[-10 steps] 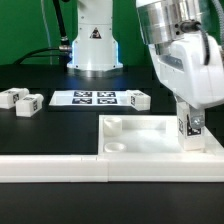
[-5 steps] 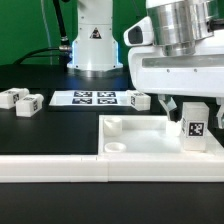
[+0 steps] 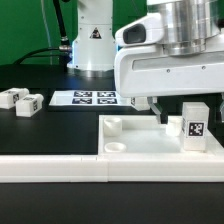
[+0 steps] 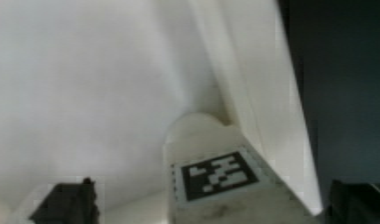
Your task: Assemble square table
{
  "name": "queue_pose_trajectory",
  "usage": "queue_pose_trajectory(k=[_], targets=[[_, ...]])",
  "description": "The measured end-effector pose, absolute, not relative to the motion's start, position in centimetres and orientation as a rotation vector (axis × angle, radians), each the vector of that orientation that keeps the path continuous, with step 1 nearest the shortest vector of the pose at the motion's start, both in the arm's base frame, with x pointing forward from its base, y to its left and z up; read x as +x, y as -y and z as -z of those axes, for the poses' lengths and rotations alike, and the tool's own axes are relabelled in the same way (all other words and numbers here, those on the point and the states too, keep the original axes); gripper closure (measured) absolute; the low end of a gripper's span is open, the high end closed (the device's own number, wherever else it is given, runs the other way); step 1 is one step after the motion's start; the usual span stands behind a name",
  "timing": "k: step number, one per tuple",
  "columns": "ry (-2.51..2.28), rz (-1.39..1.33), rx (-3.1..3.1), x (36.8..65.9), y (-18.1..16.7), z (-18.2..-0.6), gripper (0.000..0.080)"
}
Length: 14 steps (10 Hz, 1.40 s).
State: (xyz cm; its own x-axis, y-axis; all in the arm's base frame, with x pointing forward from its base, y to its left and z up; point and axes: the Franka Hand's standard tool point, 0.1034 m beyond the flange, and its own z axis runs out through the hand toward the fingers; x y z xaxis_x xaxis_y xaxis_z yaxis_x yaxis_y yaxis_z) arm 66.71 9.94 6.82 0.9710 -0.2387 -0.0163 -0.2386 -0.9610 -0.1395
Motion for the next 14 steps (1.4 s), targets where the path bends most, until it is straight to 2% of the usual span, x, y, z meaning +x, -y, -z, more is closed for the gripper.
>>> queue_pose_trajectory(k=[1,2,3,4,5,6,7,10,14], targets=[[-0.176,0.012,-3.026,66.6,-10.2,-6.7,0.0150],[-0.290,0.006,-3.009,66.7,-10.2,-6.7,0.0150],[-0.336,0.003,-3.006,66.7,-10.1,-6.7,0.0273],[-0.423,-0.002,-2.995,66.7,-10.1,-6.7,0.0273],[-0.504,-0.007,-2.982,66.6,-10.2,-6.7,0.0468],[-0.604,-0.013,-2.963,66.6,-10.2,-6.7,0.0468],[-0.696,-0.019,-2.942,66.7,-10.2,-6.7,0.0512],[-1.224,-0.030,-2.757,66.7,-10.8,-6.6,0.0512],[-1.965,-0.092,-2.147,67.2,-11.5,-6.4,0.0511]])
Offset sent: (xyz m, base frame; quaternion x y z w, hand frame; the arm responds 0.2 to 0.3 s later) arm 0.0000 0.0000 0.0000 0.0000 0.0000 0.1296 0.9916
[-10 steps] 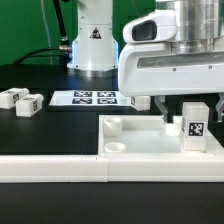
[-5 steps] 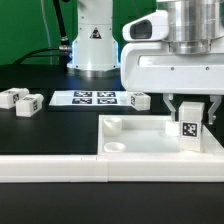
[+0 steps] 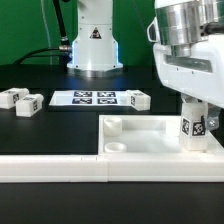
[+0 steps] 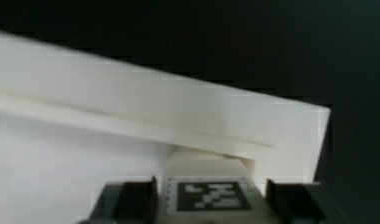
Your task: Assemble square table
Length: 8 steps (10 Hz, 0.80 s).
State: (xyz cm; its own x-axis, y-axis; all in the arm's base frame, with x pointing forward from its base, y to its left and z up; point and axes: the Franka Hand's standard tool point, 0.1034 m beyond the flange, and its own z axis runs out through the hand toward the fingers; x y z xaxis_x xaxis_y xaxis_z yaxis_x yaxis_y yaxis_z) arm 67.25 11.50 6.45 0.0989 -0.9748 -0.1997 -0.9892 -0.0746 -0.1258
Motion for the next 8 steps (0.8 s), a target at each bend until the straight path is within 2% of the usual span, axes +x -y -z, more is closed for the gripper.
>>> queue_pose_trajectory(k=[3,4,5,6,7,8], targets=[[-2.153,-0.125,-1.888,67.5,-11.3,-6.5,0.0509],[-2.117,-0.118,-1.927,67.4,-11.3,-6.4,0.0423],[-2.070,-0.109,-1.980,67.4,-11.2,-6.4,0.0423],[-1.796,-0.058,-2.226,67.6,-10.6,-6.5,0.0251],[-1.502,-0.002,-2.428,67.9,-9.8,-6.7,0.0172],[-1.457,0.012,-2.454,68.0,-9.7,-6.7,0.0172]])
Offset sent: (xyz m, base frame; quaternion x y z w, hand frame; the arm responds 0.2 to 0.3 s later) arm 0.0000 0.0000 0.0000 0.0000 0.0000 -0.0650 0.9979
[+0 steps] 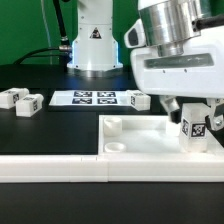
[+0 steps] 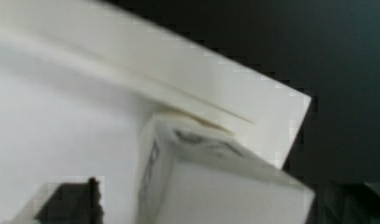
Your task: Assemble square table
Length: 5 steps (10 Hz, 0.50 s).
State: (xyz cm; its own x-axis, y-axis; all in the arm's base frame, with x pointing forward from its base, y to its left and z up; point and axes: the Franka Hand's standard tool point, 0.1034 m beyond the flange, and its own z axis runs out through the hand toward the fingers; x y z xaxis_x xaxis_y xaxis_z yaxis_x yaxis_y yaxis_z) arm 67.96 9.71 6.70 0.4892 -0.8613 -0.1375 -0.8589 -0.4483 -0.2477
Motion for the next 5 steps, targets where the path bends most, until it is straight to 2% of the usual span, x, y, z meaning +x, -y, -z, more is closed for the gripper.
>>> queue_pose_trajectory(k=[3,5], targets=[[-1.194,0.054,-2.607,67.9,-9.7,-6.6,0.0150],[-0.687,0.088,-2.898,67.4,-11.0,-6.6,0.0150]])
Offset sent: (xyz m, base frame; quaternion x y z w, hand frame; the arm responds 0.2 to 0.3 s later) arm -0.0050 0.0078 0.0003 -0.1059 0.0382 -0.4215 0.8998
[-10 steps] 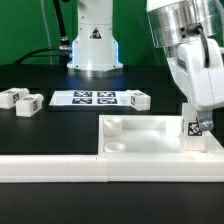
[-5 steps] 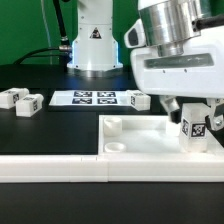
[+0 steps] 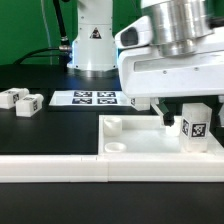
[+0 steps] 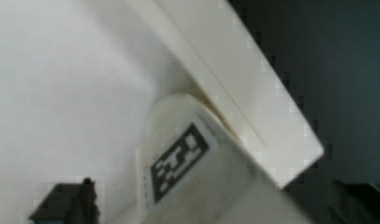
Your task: Assemble square table
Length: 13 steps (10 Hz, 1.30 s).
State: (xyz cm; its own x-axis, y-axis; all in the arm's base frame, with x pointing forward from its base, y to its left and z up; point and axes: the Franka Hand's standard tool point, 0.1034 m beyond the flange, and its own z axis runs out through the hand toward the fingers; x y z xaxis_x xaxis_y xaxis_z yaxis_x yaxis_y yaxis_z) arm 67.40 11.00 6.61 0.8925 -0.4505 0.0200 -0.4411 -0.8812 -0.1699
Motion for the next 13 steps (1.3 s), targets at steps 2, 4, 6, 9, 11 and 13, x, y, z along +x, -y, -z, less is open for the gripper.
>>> queue_pose_trajectory(k=[2,4,6,9,11,13], targets=[[-0.104,0.060,-3.055,67.1,-11.8,-6.3,0.0150],[-0.184,0.057,-3.047,67.1,-11.5,-6.2,0.0249],[-0.347,0.048,-3.040,67.0,-10.7,-6.1,0.0384],[-0.717,0.045,-2.967,67.2,-10.6,-6.2,0.0510],[-1.169,0.039,-2.818,67.1,-10.8,-6.2,0.0510],[-1.530,-0.012,-2.627,67.5,-10.7,-6.3,0.0510]])
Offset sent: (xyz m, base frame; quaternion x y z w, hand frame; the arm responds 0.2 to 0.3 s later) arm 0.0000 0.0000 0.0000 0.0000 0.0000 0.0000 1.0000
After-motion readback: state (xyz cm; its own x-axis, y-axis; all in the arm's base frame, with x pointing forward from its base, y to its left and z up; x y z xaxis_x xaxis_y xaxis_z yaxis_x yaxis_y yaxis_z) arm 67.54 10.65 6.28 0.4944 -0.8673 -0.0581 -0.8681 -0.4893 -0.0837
